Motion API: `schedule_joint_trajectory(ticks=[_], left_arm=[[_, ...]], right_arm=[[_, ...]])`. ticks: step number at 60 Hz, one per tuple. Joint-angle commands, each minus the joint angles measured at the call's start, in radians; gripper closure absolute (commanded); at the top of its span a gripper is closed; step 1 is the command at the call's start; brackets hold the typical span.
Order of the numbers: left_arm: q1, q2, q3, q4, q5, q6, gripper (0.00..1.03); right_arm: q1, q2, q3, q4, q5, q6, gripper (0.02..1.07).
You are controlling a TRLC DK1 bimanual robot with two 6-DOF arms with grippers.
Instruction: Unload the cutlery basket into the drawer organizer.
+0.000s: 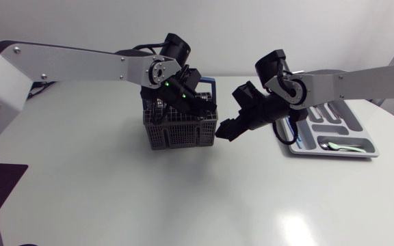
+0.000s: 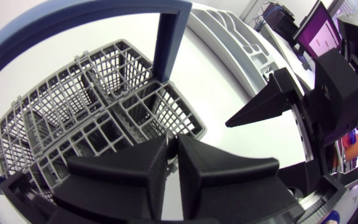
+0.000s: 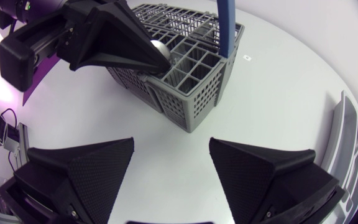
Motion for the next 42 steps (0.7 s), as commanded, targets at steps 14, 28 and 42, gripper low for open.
schedule_joint_trajectory(ticks=[14,28,42], left_arm=[[0.004,-0.020,-0.053,0.010,-0.027,0.001,0.99],[0.020,-0.020,-0.053,0.013,0.005,-0.007,0.99],[0.024,-0.026,-0.056,0.013,0.024,-0.007,0.99]], right_arm=[[-0.004,-0.014,-0.029,0.008,-0.008,-0.014,0.20],[-0.002,-0.014,-0.029,0.010,-0.008,-0.013,0.20],[-0.001,-0.016,-0.030,0.010,-0.008,-0.013,0.20]])
